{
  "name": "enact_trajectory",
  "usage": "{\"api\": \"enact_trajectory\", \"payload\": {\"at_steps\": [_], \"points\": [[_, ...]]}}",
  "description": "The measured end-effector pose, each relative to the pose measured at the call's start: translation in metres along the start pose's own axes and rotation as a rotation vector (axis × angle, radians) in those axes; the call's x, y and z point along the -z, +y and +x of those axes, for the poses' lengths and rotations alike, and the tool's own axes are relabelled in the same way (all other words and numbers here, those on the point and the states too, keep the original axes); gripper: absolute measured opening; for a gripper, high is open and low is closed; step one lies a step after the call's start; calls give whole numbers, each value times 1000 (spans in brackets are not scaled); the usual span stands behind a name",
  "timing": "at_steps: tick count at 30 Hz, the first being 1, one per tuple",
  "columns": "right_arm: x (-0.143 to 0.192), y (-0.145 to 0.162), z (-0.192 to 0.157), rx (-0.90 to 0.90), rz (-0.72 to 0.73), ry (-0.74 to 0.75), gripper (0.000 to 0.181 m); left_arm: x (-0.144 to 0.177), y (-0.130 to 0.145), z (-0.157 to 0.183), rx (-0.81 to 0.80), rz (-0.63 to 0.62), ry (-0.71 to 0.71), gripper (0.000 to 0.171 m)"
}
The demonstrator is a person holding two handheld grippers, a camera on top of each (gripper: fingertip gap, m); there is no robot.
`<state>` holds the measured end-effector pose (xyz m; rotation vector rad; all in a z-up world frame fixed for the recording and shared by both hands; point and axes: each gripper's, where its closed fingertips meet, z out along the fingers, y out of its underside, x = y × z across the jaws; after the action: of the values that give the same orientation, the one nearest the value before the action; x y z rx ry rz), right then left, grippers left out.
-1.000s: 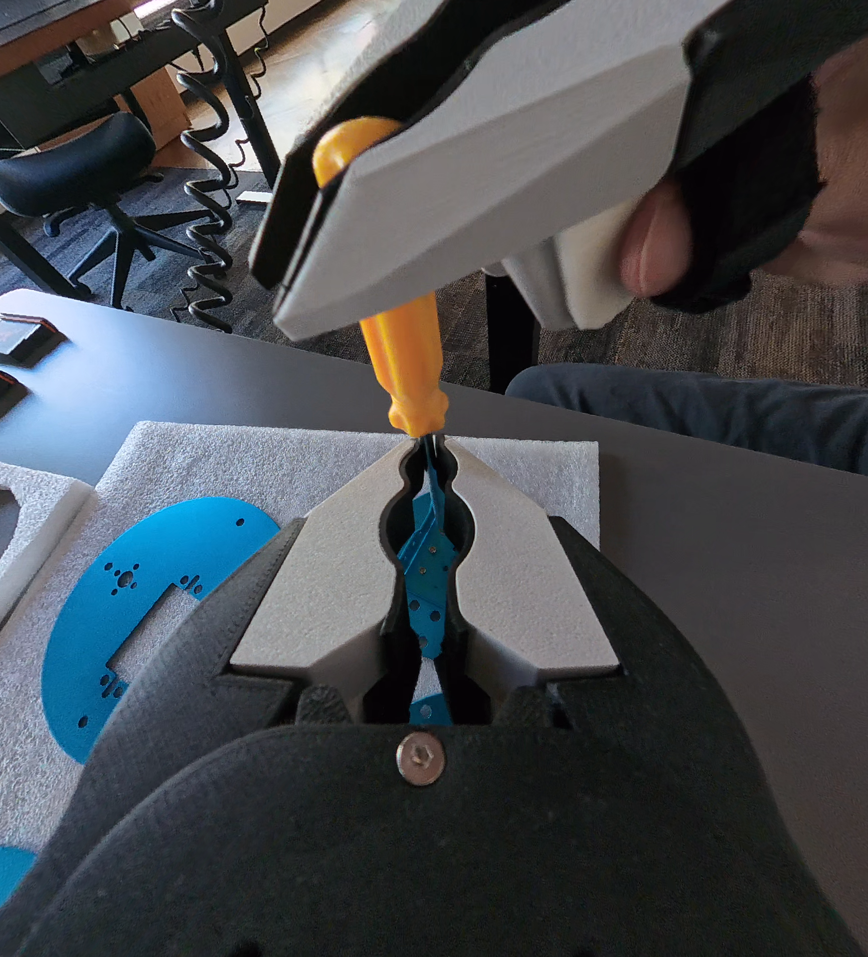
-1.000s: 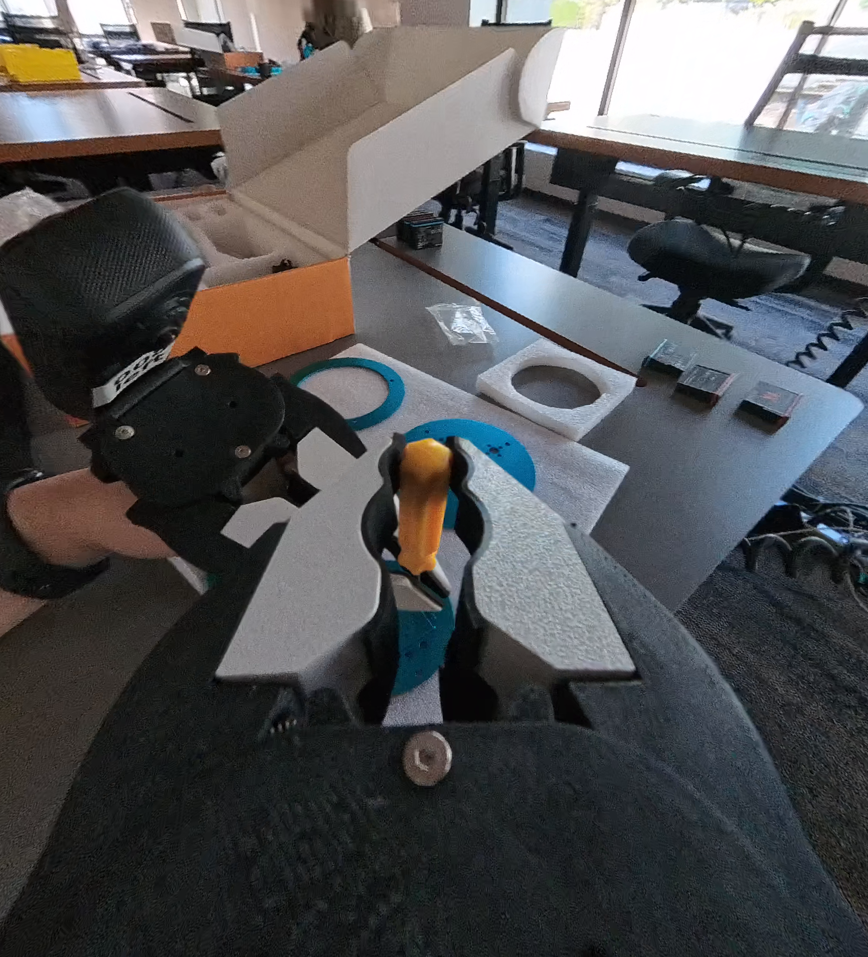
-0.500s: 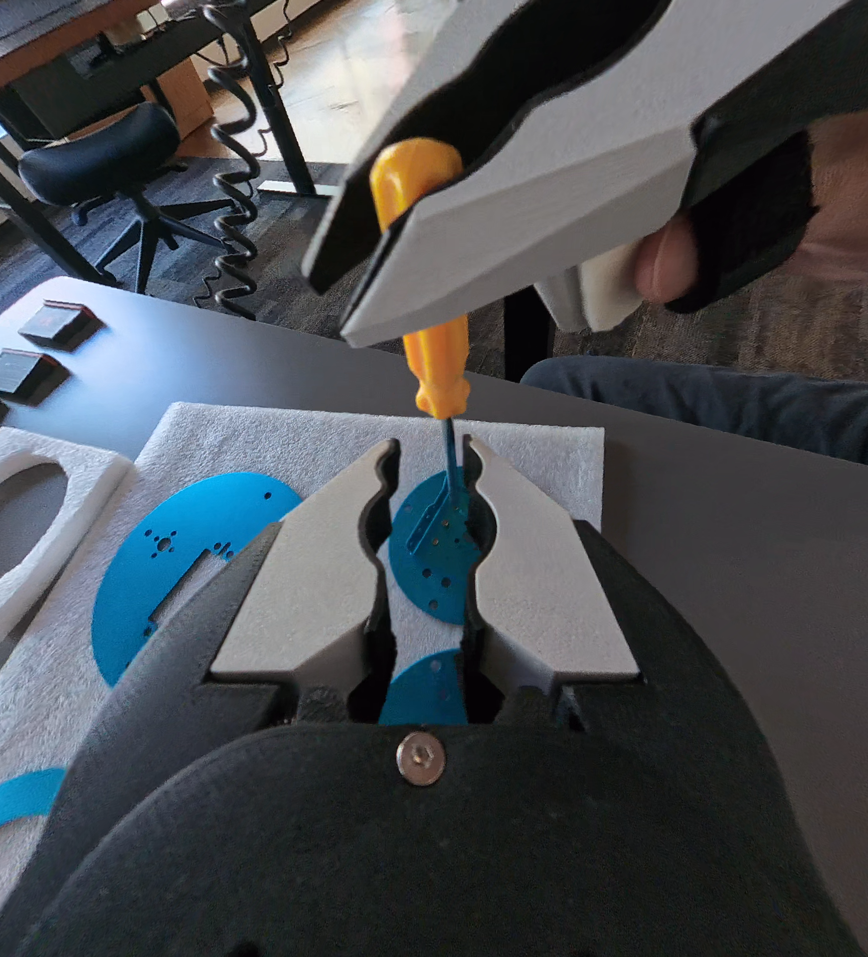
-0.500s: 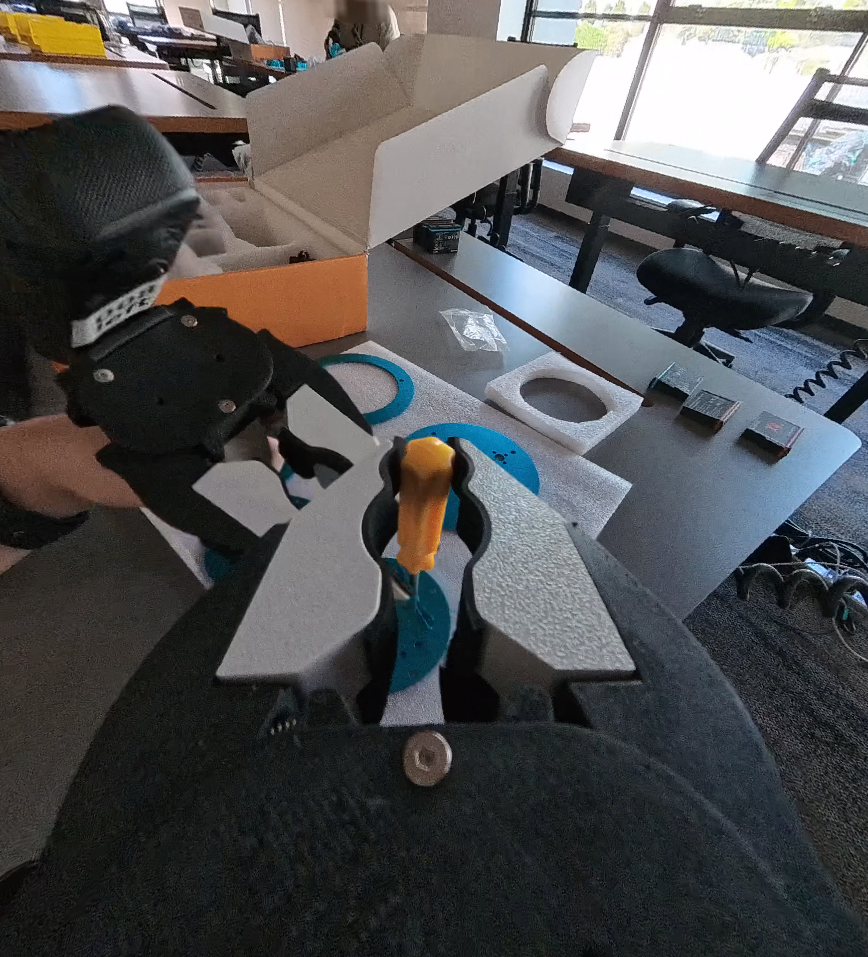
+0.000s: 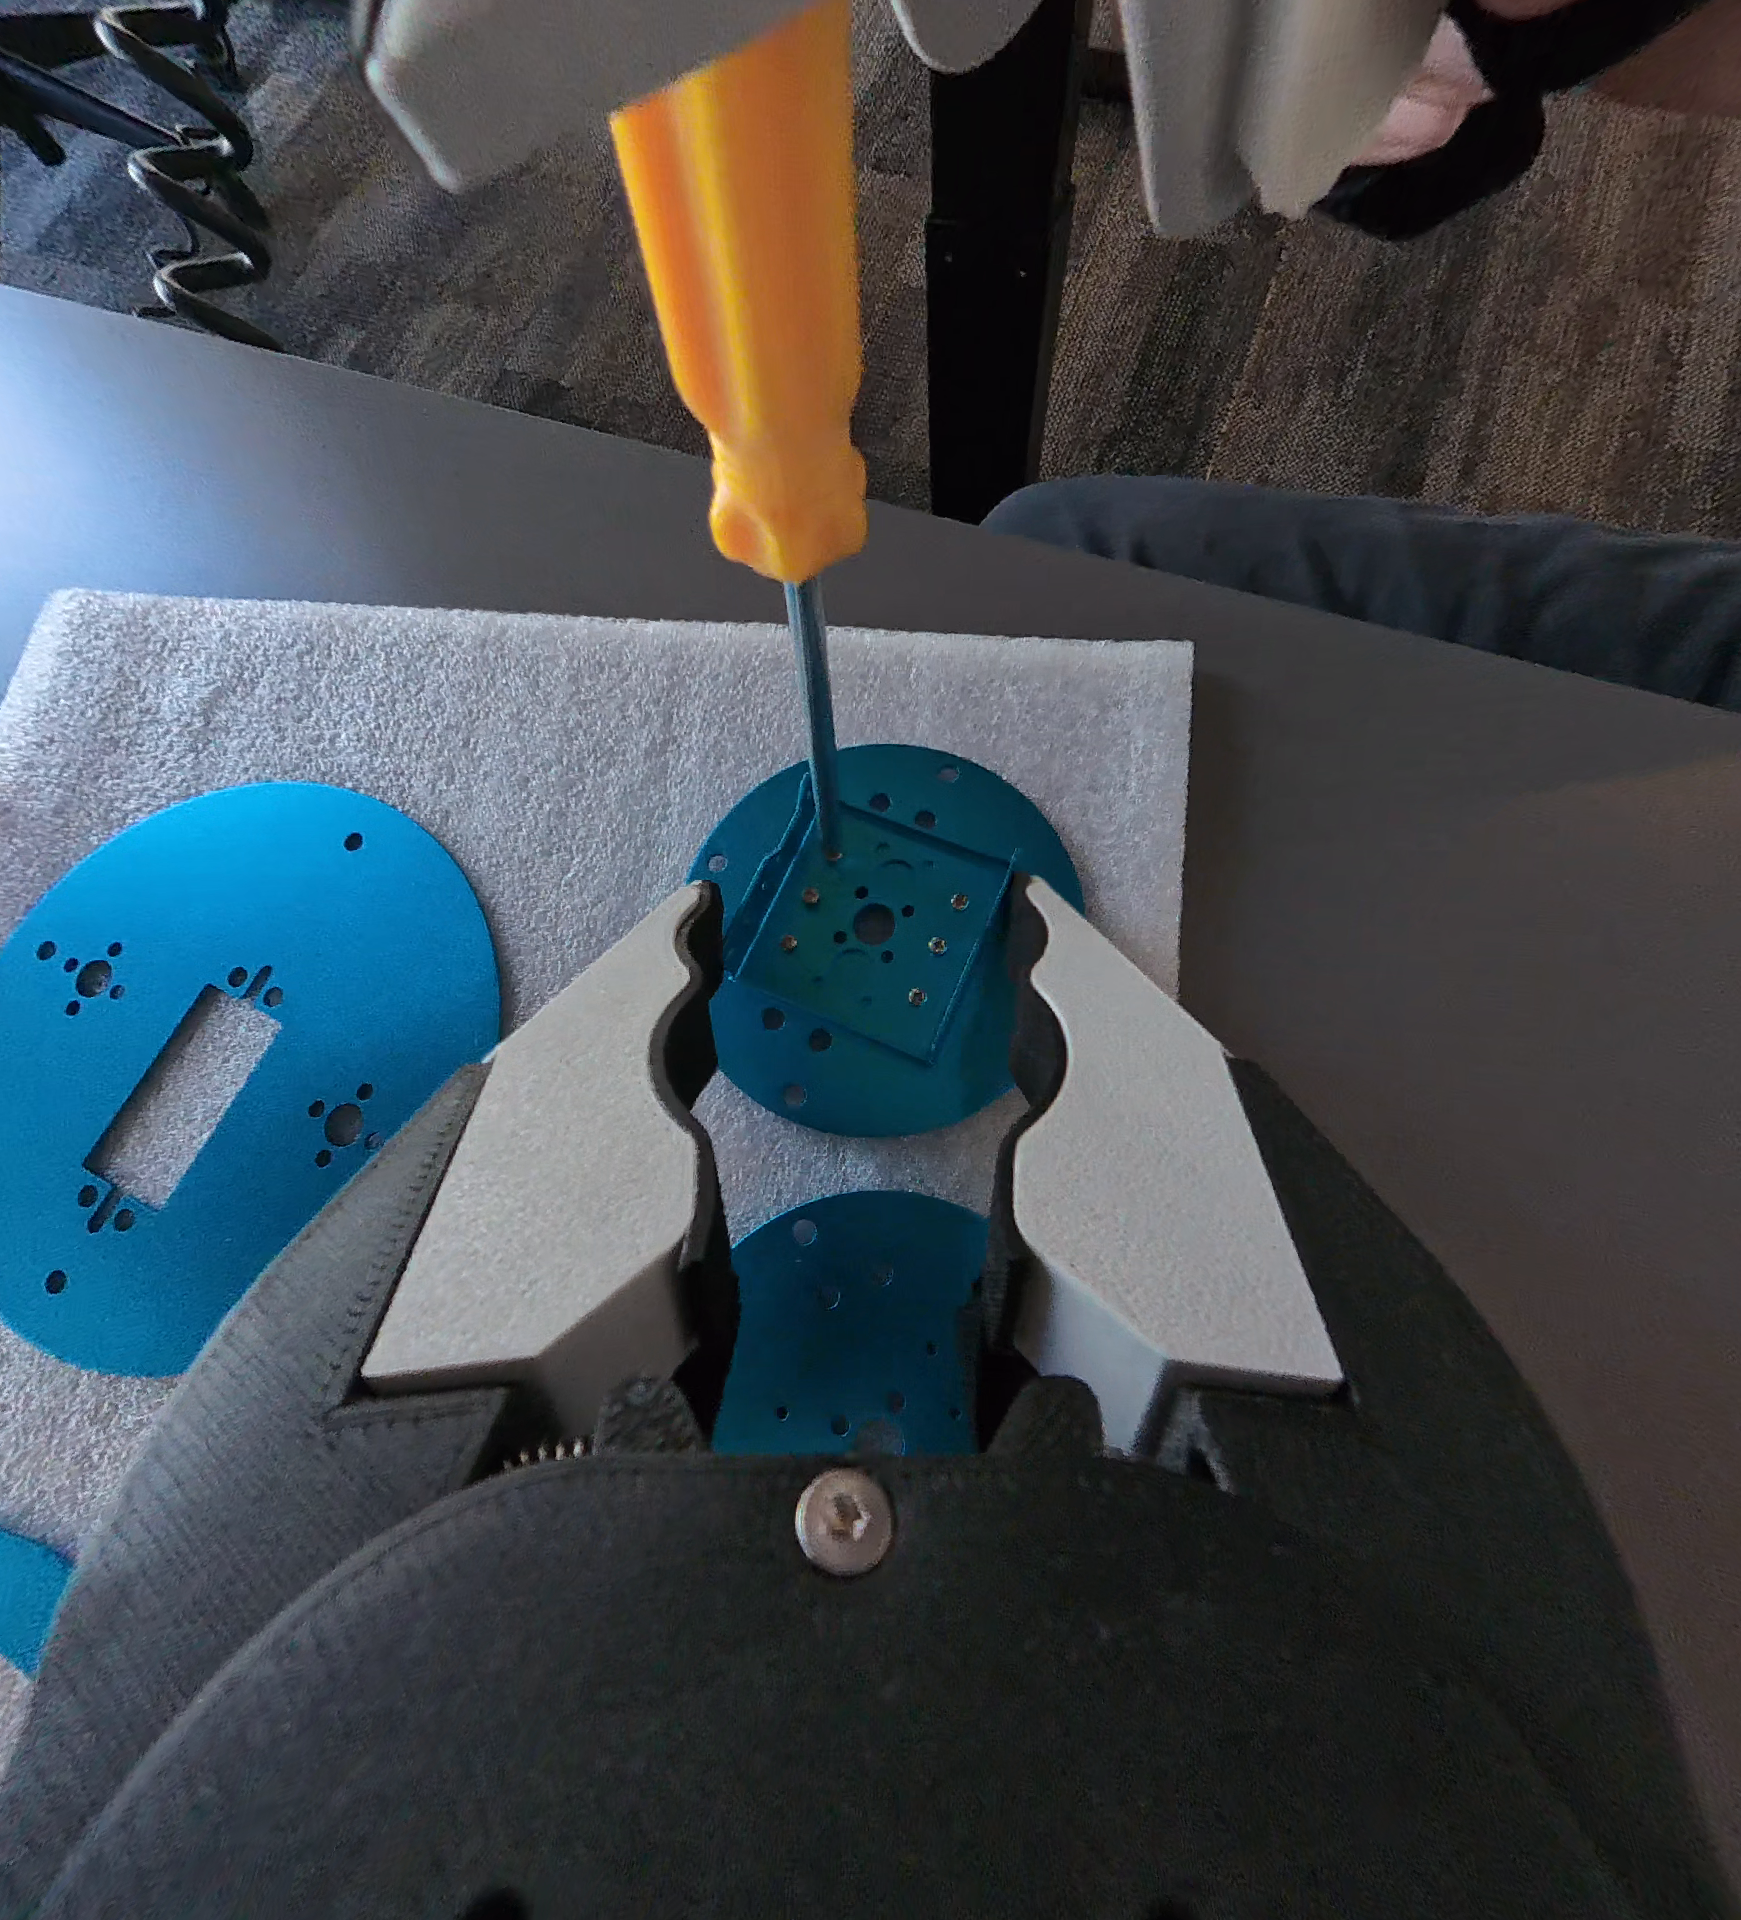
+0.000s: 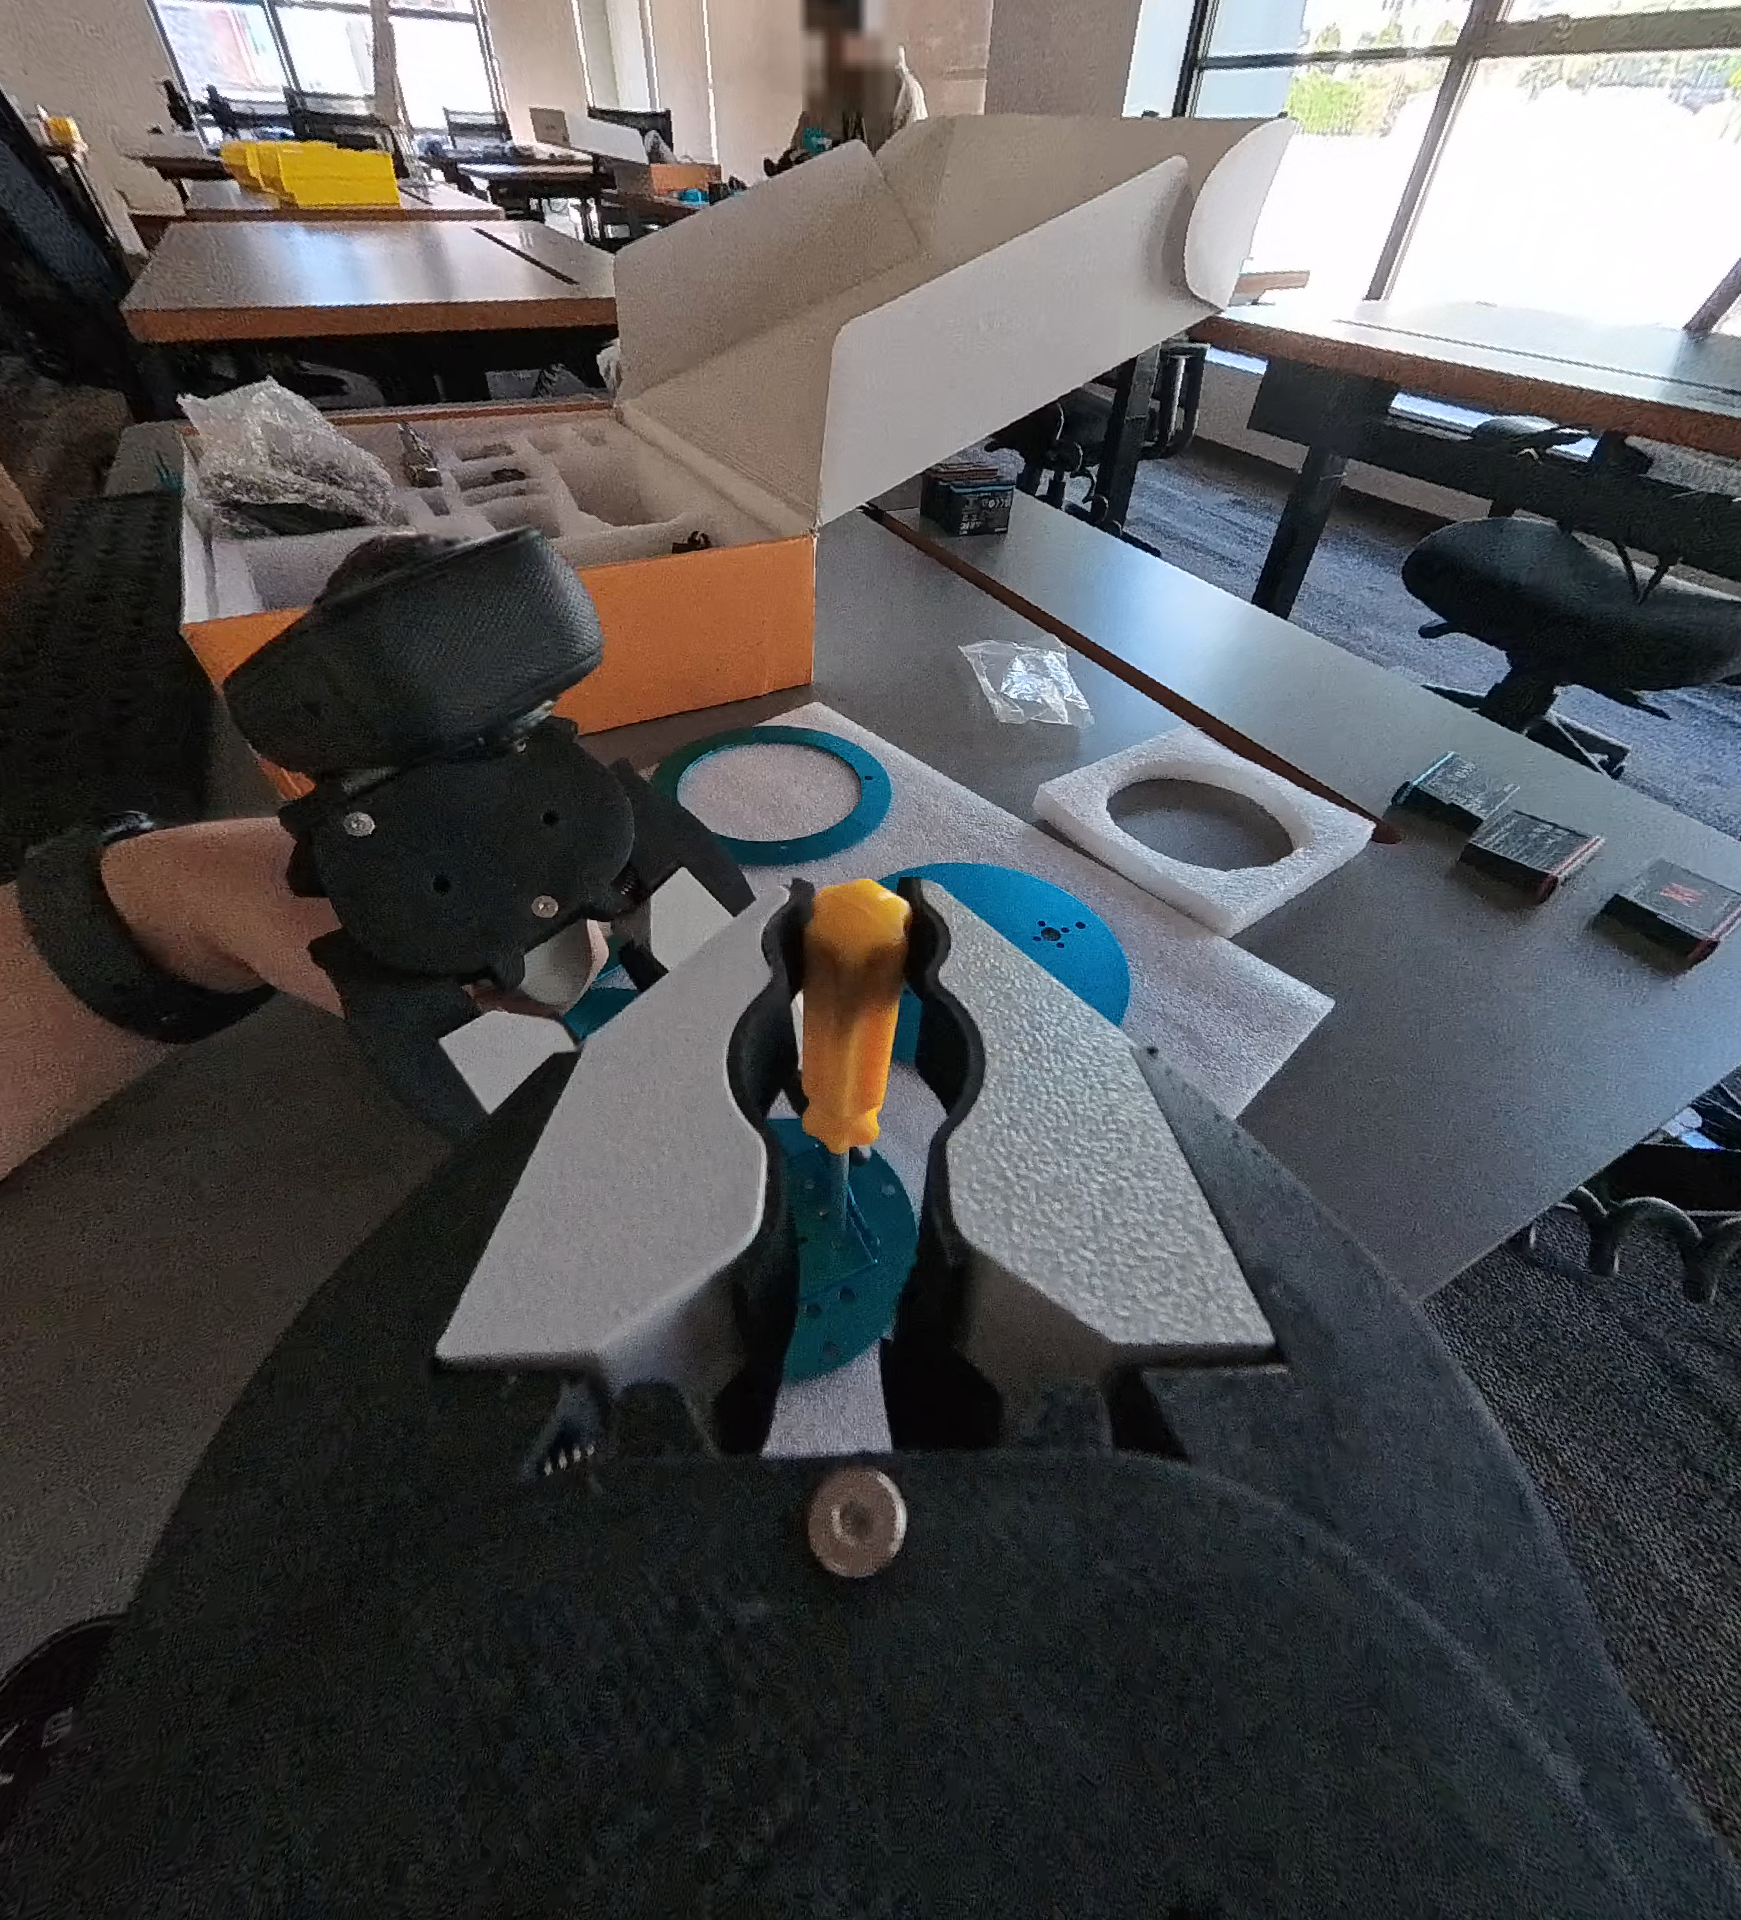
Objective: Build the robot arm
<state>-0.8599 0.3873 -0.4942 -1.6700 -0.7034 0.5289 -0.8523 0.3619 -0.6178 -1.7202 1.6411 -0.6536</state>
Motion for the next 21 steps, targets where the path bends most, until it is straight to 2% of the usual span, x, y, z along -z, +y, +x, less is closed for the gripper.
{"api": "enact_trajectory", "payload": {"at_steps": [7, 10, 16, 17, 19, 21], "points": [[-2, -3, 0, -1, 10, -25, 17, 0, 1, 1, 4, 21, 14, 53], [9, -28, 3, -11, 125, -26, 16, 0, 1, 1, 3, 18, 12, 53], [19, -48, 0, -76, 127, -121, 16, 3, -3, 0, 41, 39, 24, 57], [19, -50, -1, -89, 137, -141, 16, 8, -8, -1, 63, 72, 28, 63], [13, -48, -1, -86, 125, -165, 17, 27, -26, -4, 108, 188, 43, 64], [2, -41, -1, -72, 87, -177, 16, 53, -45, -9, 140, 340, 51, 52]]}}
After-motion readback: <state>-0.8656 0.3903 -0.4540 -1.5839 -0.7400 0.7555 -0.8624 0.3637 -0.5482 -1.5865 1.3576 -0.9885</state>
